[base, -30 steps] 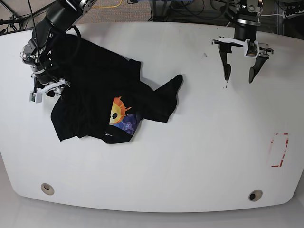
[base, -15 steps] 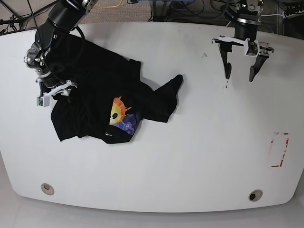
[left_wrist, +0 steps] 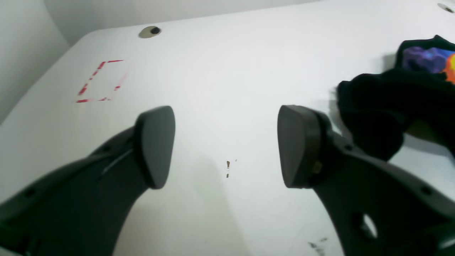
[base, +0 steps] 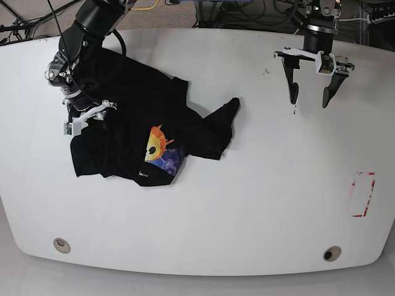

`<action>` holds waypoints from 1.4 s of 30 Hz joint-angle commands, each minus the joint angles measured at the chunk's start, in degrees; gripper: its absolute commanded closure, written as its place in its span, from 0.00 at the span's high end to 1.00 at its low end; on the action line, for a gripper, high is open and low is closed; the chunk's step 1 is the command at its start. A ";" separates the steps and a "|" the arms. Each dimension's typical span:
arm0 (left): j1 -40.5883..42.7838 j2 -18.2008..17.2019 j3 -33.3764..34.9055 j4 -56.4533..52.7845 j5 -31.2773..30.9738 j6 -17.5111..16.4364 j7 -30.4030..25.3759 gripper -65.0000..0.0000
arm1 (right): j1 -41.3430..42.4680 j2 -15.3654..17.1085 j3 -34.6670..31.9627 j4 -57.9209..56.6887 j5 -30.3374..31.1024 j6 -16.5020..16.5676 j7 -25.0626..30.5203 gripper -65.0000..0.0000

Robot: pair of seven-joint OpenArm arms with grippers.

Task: Fold the T-shirt properly
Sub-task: 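Drag the shirt with the right gripper while lowering the left gripper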

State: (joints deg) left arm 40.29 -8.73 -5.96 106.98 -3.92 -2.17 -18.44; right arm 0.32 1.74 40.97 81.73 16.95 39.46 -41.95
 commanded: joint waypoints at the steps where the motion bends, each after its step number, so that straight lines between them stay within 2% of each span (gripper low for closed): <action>1: 0.31 -0.12 -0.35 1.06 -0.10 0.39 -1.89 0.65 | 0.71 0.58 -0.35 1.00 0.43 0.54 0.44 0.45; 12: 0.22 -0.21 0.19 1.12 -0.13 0.39 -1.98 0.65 | 1.00 0.17 -1.99 1.58 0.33 0.54 1.29 0.39; 28: -0.46 -0.09 0.17 0.81 -0.19 0.56 -2.34 0.65 | 0.02 0.15 -3.03 6.11 -0.17 0.54 0.87 0.07; 38: -1.75 -0.02 0.51 0.48 -0.30 0.47 -0.75 0.65 | -2.27 -2.08 -4.23 11.86 -0.50 0.54 -2.25 0.03; 42: -2.87 -0.06 0.98 0.53 -0.36 0.34 1.10 0.65 | -2.43 -3.83 -5.45 17.83 0.23 0.54 -5.79 0.02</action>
State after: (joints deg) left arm 37.63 -8.64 -5.13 106.69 -3.99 -1.91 -16.03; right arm -3.22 -2.26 36.23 96.20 14.98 39.42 -49.67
